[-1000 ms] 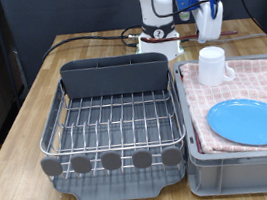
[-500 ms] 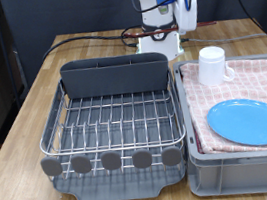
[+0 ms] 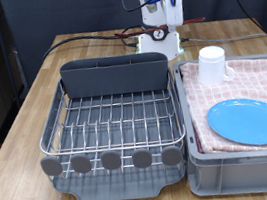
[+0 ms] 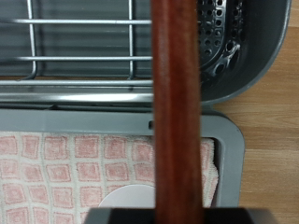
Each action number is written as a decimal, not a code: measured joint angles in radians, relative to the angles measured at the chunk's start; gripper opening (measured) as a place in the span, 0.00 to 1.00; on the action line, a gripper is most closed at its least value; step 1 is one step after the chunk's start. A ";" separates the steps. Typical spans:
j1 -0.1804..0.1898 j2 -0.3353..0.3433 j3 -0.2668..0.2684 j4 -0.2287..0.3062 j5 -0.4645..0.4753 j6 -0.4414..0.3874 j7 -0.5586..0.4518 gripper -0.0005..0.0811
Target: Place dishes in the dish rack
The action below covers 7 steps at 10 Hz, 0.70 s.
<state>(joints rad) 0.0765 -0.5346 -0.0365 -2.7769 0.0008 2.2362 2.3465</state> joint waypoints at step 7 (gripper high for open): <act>0.009 -0.008 -0.191 -0.027 0.159 -0.004 -0.214 0.12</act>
<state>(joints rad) 0.0859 -0.5423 -0.2272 -2.8039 0.1594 2.2324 2.1328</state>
